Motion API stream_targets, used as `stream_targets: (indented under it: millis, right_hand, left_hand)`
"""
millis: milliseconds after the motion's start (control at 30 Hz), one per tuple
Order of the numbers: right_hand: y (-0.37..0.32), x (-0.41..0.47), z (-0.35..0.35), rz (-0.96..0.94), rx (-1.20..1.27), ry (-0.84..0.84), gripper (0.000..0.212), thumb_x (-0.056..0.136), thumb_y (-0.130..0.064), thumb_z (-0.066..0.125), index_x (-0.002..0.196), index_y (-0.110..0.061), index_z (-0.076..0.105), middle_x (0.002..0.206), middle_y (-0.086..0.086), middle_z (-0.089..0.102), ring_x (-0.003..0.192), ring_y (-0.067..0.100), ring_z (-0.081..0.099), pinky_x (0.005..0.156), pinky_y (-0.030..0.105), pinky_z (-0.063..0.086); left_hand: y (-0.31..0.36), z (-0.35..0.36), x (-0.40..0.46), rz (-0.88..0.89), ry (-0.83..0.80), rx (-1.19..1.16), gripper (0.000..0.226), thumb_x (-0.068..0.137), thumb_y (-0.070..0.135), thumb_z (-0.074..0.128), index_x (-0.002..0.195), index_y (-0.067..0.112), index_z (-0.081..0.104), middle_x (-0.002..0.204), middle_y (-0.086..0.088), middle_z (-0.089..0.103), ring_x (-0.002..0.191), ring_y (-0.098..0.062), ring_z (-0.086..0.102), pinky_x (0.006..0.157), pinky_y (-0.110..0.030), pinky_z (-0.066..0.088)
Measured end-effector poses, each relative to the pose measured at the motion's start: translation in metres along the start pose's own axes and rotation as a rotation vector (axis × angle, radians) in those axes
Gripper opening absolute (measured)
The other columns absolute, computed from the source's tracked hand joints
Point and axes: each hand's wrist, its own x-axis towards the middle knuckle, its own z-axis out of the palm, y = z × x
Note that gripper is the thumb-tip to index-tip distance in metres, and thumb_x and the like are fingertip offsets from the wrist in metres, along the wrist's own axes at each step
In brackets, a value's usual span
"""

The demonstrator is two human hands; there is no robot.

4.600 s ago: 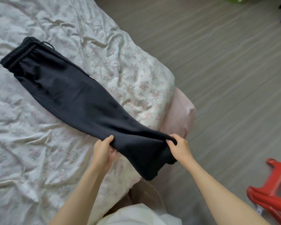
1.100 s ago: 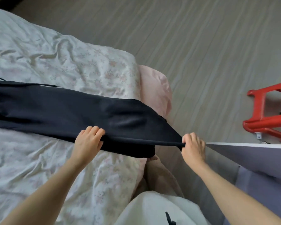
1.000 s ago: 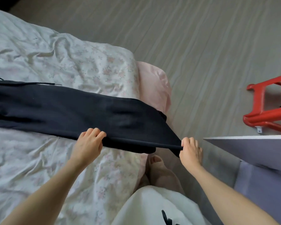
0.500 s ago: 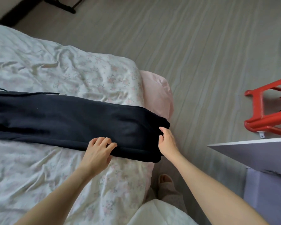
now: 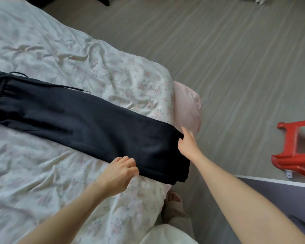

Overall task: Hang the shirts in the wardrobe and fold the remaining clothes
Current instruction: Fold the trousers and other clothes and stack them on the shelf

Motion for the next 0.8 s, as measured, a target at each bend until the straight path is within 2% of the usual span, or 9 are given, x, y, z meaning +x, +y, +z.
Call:
stream_targets:
  millis: [100, 200, 333, 467, 533, 633, 700, 767, 800]
  right_hand:
    - [0.005, -0.042, 0.02, -0.101, 0.089, 0.164, 0.04, 0.094, -0.015, 0.044, 0.133, -0.013, 0.037, 0.135, 0.006, 0.035, 0.108, 0.027, 0.052, 0.094, 0.04, 0.044]
    - [0.016, -0.094, 0.049, -0.366, -0.161, 0.06, 0.024, 0.089, -0.024, 0.051, 0.111, -0.016, 0.045, 0.111, -0.003, 0.041, 0.097, 0.017, 0.049, 0.072, 0.027, 0.044]
    - [0.03, -0.116, 0.077, -0.32, -0.354, -0.054, 0.038, 0.09, -0.03, 0.047, 0.125, -0.021, 0.037, 0.121, -0.005, 0.034, 0.111, 0.015, 0.034, 0.084, 0.024, 0.04]
    - [0.022, -0.109, 0.073, -0.324, -0.36, -0.025, 0.016, 0.096, -0.018, 0.04, 0.109, -0.017, 0.049, 0.107, -0.004, 0.046, 0.099, 0.015, 0.044, 0.068, 0.022, 0.034]
    - [0.023, -0.109, 0.066, -0.345, -0.329, -0.052, 0.016, 0.096, -0.018, 0.04, 0.105, -0.018, 0.052, 0.103, -0.006, 0.05, 0.098, 0.014, 0.046, 0.07, 0.022, 0.034]
    - [0.023, -0.115, 0.052, -0.389, -0.425, -0.118, 0.022, 0.097, -0.022, 0.036, 0.105, -0.022, 0.057, 0.104, -0.007, 0.055, 0.101, 0.013, 0.047, 0.084, 0.025, 0.037]
    - [0.014, -0.12, 0.046, -0.405, -0.466, -0.092, 0.026, 0.097, -0.022, 0.035, 0.108, -0.02, 0.058, 0.107, -0.006, 0.054, 0.102, 0.014, 0.047, 0.09, 0.028, 0.038]
    - [-0.013, -0.122, 0.044, -0.471, -0.436, 0.001, 0.023, 0.093, -0.019, 0.045, 0.11, -0.017, 0.061, 0.108, -0.003, 0.055, 0.101, 0.016, 0.051, 0.087, 0.03, 0.044]
    - [-0.034, -0.117, 0.047, -0.554, -0.443, 0.026, 0.024, 0.089, -0.017, 0.055, 0.111, -0.015, 0.063, 0.109, 0.0, 0.058, 0.102, 0.018, 0.055, 0.085, 0.031, 0.048]
  left_hand:
    - [-0.003, 0.003, 0.001, -0.121, 0.078, 0.011, 0.044, 0.053, 0.019, 0.087, 0.093, 0.022, 0.07, 0.09, 0.004, 0.064, 0.08, -0.017, 0.064, 0.068, -0.028, 0.052]
    - [-0.011, 0.001, 0.007, -0.122, 0.103, 0.098, 0.04, 0.05, 0.018, 0.088, 0.086, 0.021, 0.071, 0.082, 0.003, 0.063, 0.073, -0.019, 0.063, 0.067, -0.03, 0.051]
    - [-0.018, 0.004, 0.006, -0.105, 0.118, 0.129, 0.027, 0.052, 0.012, 0.087, 0.071, 0.019, 0.068, 0.069, 0.004, 0.058, 0.062, -0.019, 0.058, 0.063, -0.03, 0.05]
    - [-0.023, 0.004, 0.008, -0.079, 0.103, 0.096, 0.031, 0.051, 0.003, 0.086, 0.065, 0.019, 0.063, 0.063, 0.006, 0.053, 0.055, -0.016, 0.054, 0.052, -0.025, 0.046]
    - [-0.024, 0.003, 0.009, -0.06, 0.082, 0.083, 0.032, 0.052, 0.003, 0.085, 0.066, 0.02, 0.062, 0.066, 0.006, 0.055, 0.058, -0.016, 0.055, 0.05, -0.024, 0.044]
    - [-0.029, 0.0, 0.0, -0.159, 0.075, 0.086, 0.031, 0.06, 0.015, 0.085, 0.087, 0.017, 0.069, 0.089, 0.0, 0.065, 0.079, -0.023, 0.064, 0.061, -0.032, 0.05]
    - [-0.037, -0.001, -0.008, -0.315, -0.02, 0.132, 0.046, 0.071, 0.026, 0.079, 0.114, 0.015, 0.065, 0.116, -0.008, 0.063, 0.107, -0.03, 0.06, 0.084, -0.045, 0.048]
    - [-0.053, -0.002, -0.019, -0.488, -0.16, 0.177, 0.053, 0.092, 0.04, 0.051, 0.141, 0.024, 0.04, 0.149, -0.004, 0.036, 0.137, -0.028, 0.032, 0.108, -0.052, 0.023]
    - [-0.066, -0.004, -0.026, -0.59, -0.195, 0.174, 0.054, 0.097, 0.045, 0.035, 0.147, 0.029, 0.024, 0.156, 0.002, 0.019, 0.143, -0.025, 0.015, 0.112, -0.052, 0.01]
